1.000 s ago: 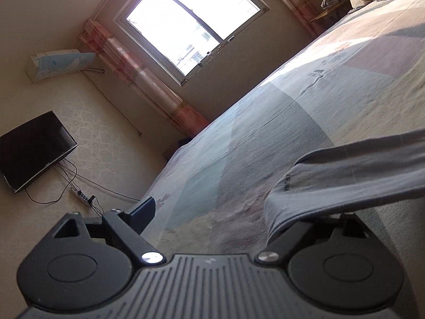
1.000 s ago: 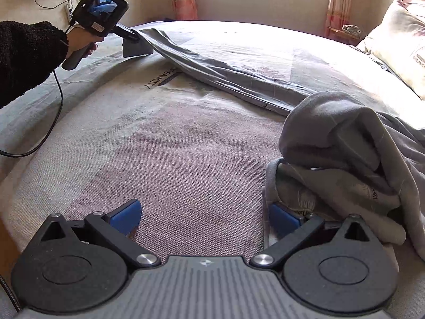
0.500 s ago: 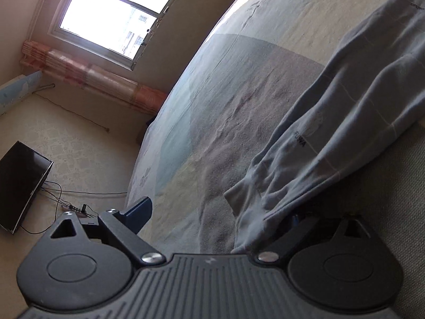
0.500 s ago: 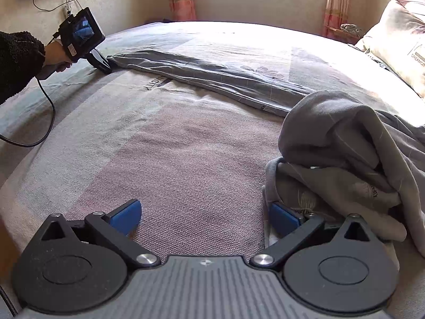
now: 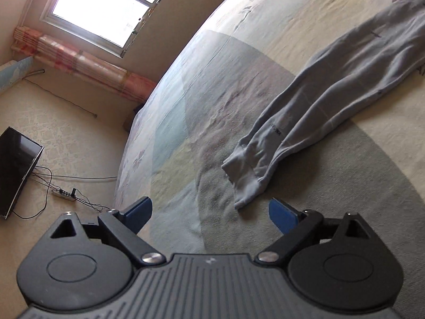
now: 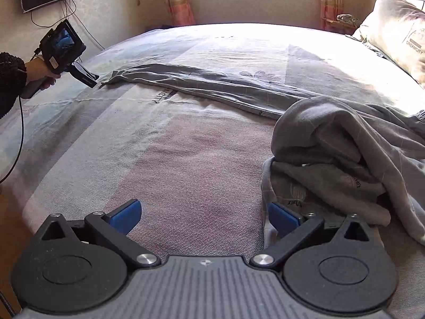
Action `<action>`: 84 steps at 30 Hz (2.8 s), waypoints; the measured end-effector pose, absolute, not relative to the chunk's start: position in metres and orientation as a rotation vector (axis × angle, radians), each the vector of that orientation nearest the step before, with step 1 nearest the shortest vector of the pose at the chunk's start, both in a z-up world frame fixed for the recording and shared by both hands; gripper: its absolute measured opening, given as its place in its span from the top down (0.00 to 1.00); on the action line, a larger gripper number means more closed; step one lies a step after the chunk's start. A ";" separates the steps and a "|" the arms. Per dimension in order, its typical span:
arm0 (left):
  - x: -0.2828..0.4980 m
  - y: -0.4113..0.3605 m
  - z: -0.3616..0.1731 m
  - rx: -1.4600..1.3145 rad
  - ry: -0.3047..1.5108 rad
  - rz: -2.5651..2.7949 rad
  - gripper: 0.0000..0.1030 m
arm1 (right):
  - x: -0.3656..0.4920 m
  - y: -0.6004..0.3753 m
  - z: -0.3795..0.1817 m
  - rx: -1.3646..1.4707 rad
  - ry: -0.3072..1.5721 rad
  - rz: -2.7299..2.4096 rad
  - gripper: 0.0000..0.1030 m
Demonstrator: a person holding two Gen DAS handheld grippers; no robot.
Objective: Fold clothes
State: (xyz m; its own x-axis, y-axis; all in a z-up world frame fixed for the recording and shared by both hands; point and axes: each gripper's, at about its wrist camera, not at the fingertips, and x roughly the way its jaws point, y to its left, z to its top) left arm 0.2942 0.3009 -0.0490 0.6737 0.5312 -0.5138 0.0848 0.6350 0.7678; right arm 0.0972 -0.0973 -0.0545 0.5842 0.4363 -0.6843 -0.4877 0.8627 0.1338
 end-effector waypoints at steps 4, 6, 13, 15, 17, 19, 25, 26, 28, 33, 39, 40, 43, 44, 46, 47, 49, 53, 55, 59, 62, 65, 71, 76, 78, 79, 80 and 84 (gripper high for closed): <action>0.257 0.254 -0.042 0.749 0.803 0.139 0.07 | 0.078 -0.106 -0.038 -0.091 0.738 0.548 0.00; 0.239 0.230 -0.038 0.675 0.804 0.070 0.07 | 0.069 -0.114 -0.032 -0.101 0.726 0.548 0.00; 0.162 0.137 -0.040 0.340 0.888 -0.275 0.08 | 0.043 -0.160 -0.029 -0.065 0.726 0.500 0.00; 0.144 0.109 -0.047 0.307 0.901 -0.357 0.08 | 0.040 -0.180 -0.035 -0.015 0.742 0.470 0.00; 0.128 0.082 -0.051 0.287 0.911 -0.428 0.08 | 0.038 -0.199 -0.042 0.048 0.758 0.442 0.00; 0.112 0.057 -0.055 0.276 0.918 -0.472 0.08 | 0.037 -0.218 -0.049 0.113 0.773 0.415 0.00; 0.076 0.006 -0.065 0.277 0.927 -0.529 0.08 | 0.057 -0.248 -0.065 0.265 0.747 0.432 0.00; 0.074 0.003 -0.066 0.263 0.935 -0.524 0.08 | 0.061 -0.253 -0.067 0.290 0.742 0.435 0.00; 0.071 0.005 -0.067 0.205 0.948 -0.471 0.08 | 0.071 -0.259 -0.072 0.332 0.731 0.449 0.00; 0.059 0.020 -0.062 0.156 0.946 -0.343 0.08 | 0.114 -0.255 -0.085 0.389 0.716 0.520 0.00; 0.048 0.044 -0.048 0.107 0.930 -0.255 0.08 | 0.152 -0.241 -0.100 0.465 0.707 0.561 0.00; 0.046 0.047 -0.046 0.103 0.922 -0.247 0.08 | 0.152 -0.239 -0.100 0.473 0.706 0.554 0.00; 0.039 0.057 -0.043 0.080 0.901 -0.234 0.08 | 0.144 -0.228 -0.095 0.518 0.747 0.618 0.00; 0.038 0.060 -0.043 0.071 0.896 -0.230 0.08 | 0.141 -0.223 -0.094 0.532 0.761 0.648 0.00; 0.034 0.067 -0.043 0.060 0.889 -0.220 0.08 | 0.132 -0.210 -0.092 0.550 0.793 0.715 0.00; 0.033 0.070 -0.042 0.058 0.886 -0.215 0.08 | 0.127 -0.201 -0.091 0.546 0.810 0.740 0.00; 0.029 0.077 -0.042 0.053 0.880 -0.205 0.08 | 0.119 -0.184 -0.089 0.535 0.836 0.780 0.00; 0.022 0.090 -0.041 0.044 0.867 -0.184 0.08 | 0.102 -0.161 -0.082 0.513 0.866 0.844 0.00; 0.018 0.096 -0.041 0.039 0.861 -0.173 0.07 | 0.094 -0.159 -0.077 0.488 0.860 0.830 0.00; 0.011 0.109 -0.040 0.030 0.849 -0.153 0.07 | 0.084 -0.176 -0.072 0.429 0.825 0.710 0.00; 0.009 0.113 -0.039 0.033 0.846 -0.144 0.07 | 0.085 -0.192 -0.077 0.384 0.813 0.610 0.00; 0.009 0.115 -0.039 0.039 0.846 -0.139 0.07 | 0.094 -0.200 -0.088 0.365 0.801 0.548 0.00; 0.007 0.119 -0.038 0.052 0.846 -0.127 0.07 | 0.124 -0.183 -0.091 0.326 0.722 0.523 0.00; 0.004 0.126 -0.037 0.059 0.843 -0.107 0.07 | 0.126 -0.154 -0.081 0.391 0.729 0.665 0.00; -0.002 0.133 -0.035 0.057 0.841 -0.076 0.07 | 0.118 -0.139 -0.076 0.402 0.730 0.721 0.00; -0.005 0.137 -0.034 0.056 0.840 -0.061 0.07 | 0.115 -0.131 -0.073 0.407 0.734 0.748 0.00; -0.008 0.141 -0.034 0.055 0.839 -0.047 0.07 | 0.112 -0.123 -0.071 0.413 0.743 0.775 0.00; -0.019 0.151 -0.032 0.046 0.833 -0.018 0.07 | 0.101 -0.088 -0.060 0.393 0.760 0.874 0.00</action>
State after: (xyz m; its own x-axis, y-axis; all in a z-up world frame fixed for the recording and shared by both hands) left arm -0.0195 0.1513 -0.0321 0.6724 0.0019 -0.7402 0.0341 0.9989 0.0335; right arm 0.1009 -0.0878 -0.0605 0.4090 0.8036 -0.4324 -0.5402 0.5951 0.5950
